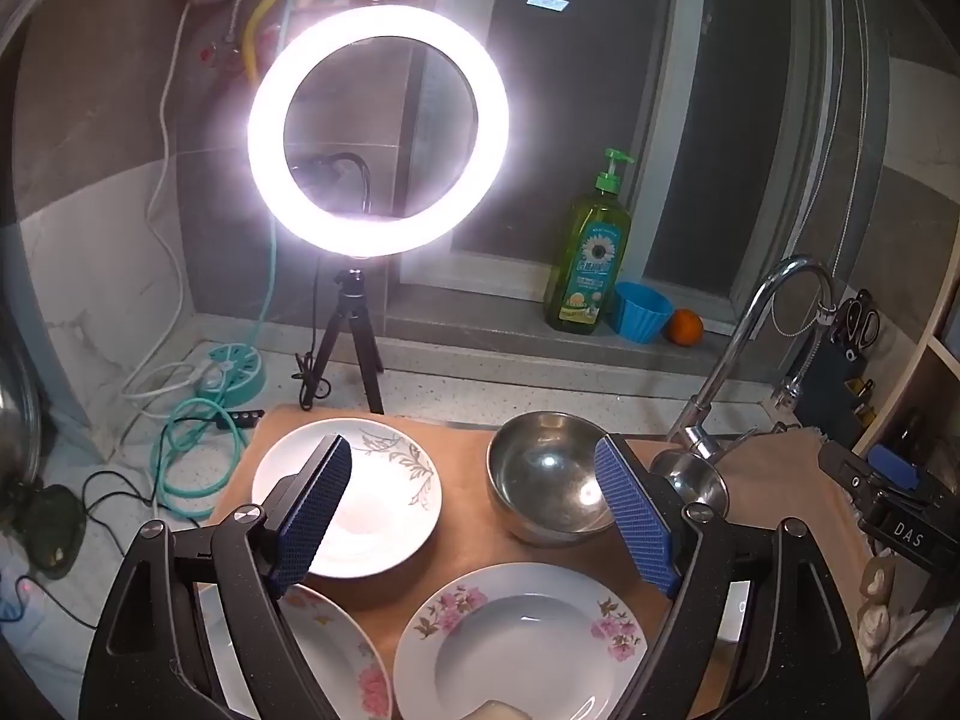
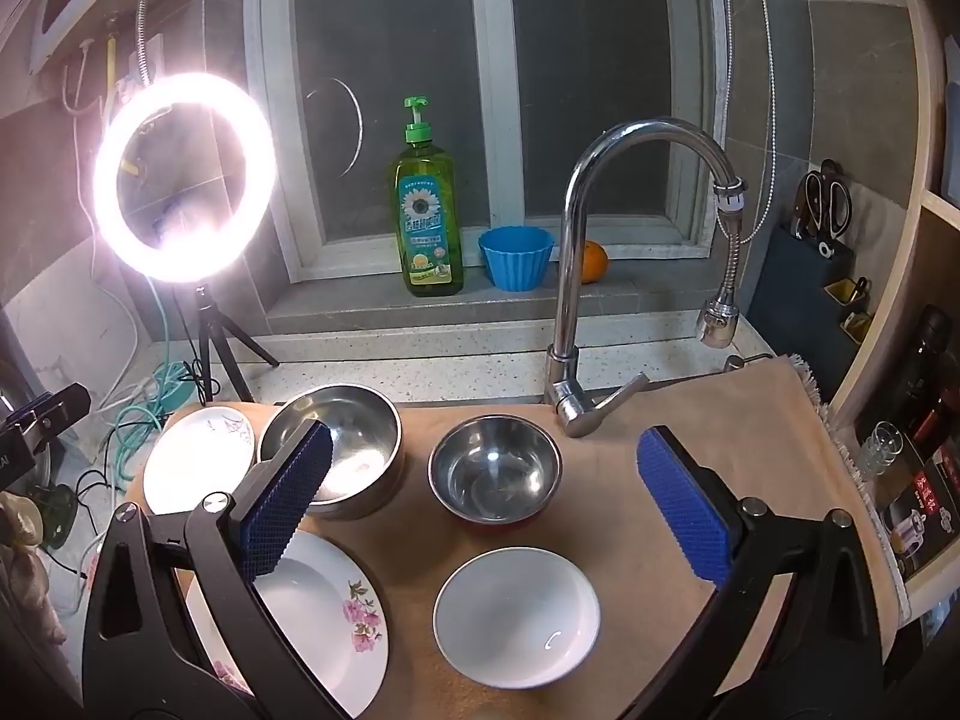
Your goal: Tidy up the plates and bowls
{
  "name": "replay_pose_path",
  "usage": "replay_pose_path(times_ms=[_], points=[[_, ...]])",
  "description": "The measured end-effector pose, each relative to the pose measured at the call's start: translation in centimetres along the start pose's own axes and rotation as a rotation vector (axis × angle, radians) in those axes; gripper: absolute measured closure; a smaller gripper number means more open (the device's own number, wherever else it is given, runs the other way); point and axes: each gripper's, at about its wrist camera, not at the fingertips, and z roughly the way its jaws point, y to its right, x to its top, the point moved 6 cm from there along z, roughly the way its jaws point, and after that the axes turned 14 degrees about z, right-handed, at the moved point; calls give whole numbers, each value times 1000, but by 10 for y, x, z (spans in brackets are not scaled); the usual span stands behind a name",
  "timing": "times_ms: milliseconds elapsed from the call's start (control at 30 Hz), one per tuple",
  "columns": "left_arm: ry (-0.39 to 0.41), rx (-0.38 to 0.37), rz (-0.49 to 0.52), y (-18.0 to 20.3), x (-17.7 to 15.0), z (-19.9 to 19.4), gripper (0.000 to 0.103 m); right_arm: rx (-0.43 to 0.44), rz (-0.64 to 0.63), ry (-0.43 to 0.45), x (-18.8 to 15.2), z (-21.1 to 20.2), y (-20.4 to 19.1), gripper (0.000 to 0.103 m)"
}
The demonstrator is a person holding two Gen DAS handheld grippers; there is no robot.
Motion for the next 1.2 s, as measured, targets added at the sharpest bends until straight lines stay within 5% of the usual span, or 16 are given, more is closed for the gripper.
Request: replay_pose_path(times_ms=[1200], points=[[-3, -8, -1, 1, -2, 2, 19, 0, -8, -6, -6, 5, -2, 0]])
